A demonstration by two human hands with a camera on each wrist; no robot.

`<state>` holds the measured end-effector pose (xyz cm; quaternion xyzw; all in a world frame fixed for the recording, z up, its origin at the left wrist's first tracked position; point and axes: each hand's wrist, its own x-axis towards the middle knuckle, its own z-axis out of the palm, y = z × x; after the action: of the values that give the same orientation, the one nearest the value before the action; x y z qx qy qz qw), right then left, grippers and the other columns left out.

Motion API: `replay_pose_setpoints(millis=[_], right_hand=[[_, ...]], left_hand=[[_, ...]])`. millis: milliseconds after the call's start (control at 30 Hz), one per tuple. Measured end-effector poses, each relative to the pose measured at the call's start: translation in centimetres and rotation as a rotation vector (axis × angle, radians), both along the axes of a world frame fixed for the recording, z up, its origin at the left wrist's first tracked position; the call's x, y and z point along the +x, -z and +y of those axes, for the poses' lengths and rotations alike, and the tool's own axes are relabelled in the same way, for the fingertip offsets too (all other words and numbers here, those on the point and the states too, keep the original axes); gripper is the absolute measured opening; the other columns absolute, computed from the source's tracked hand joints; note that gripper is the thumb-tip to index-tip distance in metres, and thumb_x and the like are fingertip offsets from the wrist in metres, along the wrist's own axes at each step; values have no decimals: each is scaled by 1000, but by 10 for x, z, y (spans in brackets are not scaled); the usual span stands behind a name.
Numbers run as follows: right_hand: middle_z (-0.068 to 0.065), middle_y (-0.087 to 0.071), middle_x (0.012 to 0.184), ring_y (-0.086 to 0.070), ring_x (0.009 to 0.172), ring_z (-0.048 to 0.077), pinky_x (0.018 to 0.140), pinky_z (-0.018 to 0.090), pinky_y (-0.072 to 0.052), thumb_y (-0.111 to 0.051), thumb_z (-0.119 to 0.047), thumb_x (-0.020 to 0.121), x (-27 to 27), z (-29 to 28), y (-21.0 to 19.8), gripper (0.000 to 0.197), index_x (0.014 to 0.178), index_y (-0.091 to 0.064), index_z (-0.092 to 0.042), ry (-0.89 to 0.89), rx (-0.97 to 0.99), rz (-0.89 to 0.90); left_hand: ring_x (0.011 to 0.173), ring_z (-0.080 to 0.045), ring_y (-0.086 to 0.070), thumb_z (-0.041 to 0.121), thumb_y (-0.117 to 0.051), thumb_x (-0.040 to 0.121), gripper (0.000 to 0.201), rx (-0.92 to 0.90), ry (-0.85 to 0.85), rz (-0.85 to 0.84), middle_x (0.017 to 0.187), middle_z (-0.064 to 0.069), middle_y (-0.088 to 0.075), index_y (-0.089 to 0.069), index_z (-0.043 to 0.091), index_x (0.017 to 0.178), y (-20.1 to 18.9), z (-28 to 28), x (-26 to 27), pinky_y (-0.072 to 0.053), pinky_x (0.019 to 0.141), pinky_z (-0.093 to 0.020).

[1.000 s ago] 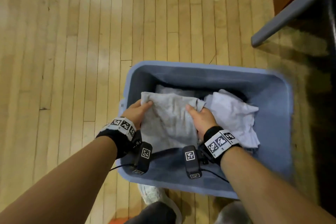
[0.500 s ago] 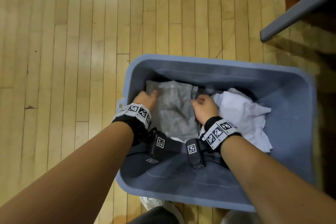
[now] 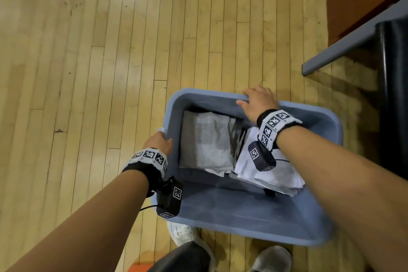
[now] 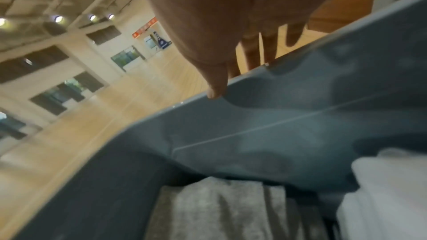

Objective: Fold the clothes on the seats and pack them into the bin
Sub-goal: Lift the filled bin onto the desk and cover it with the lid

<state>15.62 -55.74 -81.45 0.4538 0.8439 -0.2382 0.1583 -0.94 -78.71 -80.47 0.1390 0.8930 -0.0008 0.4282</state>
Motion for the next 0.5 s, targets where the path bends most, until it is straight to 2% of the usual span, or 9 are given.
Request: replay_pose_setpoints(millis=[67, 133, 200, 267, 333, 400, 433, 500], right_hand=[[4, -65, 112, -57, 106, 28, 101, 45, -41, -50, -42, 98, -1, 8, 8, 34, 122, -58, -19, -30, -33, -81], [0, -65, 94, -61, 95, 26, 97, 45, -43, -52, -35, 98, -1, 11, 16, 21, 111, -59, -20, -47, -9, -102], [-2, -64, 88, -62, 92, 25, 97, 45, -44, -55, -29, 98, -2, 13, 22, 10, 103, -57, -21, -55, 49, -96], [-2, -62, 86, -62, 90, 26, 94, 45, -47, -54, -27, 98, -3, 20, 23, 7, 95, -54, -21, -11, 71, -91], [1, -60, 86, -61, 90, 29, 90, 46, -49, -53, -28, 98, -1, 31, 23, 10, 94, -54, -19, 68, 58, -102], [7, -60, 89, -60, 86, 32, 85, 46, -51, -52, -33, 99, 7, 43, 21, 20, 99, -57, -14, 186, 26, -103], [9, -60, 90, -59, 84, 32, 82, 44, -51, -52, -35, 99, 15, 48, 20, 25, 101, -58, -11, 255, 12, -101], [12, -61, 94, -58, 83, 33, 74, 40, -49, -51, -38, 99, 33, 54, 17, 33, 108, -60, -7, 395, -9, -93]], left_hand=[[89, -31, -59, 21, -46, 98, 24, 32, -17, 7, 109, -15, -63, -52, 11, 119, 9, 1, -3, -48, 77, -35], [79, -28, -54, 18, -47, 98, 19, 59, -11, 47, 100, -13, -61, -53, 10, 113, 16, 4, -9, -43, 70, -33], [79, -28, -51, 20, -49, 97, 20, 59, 11, 50, 99, -12, -59, -53, 9, 114, 18, 13, -17, -40, 70, -32], [81, -28, -51, 24, -48, 98, 25, 88, 15, 59, 106, -13, -62, -54, 9, 118, 17, 26, -26, -40, 71, -32], [91, -30, -57, 29, -47, 98, 34, 135, -25, 62, 120, -13, -62, -52, 11, 126, 14, 39, -35, -43, 76, -32], [113, -33, -55, 29, -48, 96, 45, 190, -64, 96, 132, -15, -54, -44, 8, 136, 10, 48, -42, -43, 89, -36], [120, -35, -51, 27, -49, 95, 48, 214, -76, 152, 136, -17, -50, -43, 4, 137, 8, 50, -43, -41, 94, -37], [122, -38, -45, 22, -52, 93, 48, 251, -94, 305, 135, -24, -45, -43, -3, 133, 3, 47, -40, -37, 98, -41]])
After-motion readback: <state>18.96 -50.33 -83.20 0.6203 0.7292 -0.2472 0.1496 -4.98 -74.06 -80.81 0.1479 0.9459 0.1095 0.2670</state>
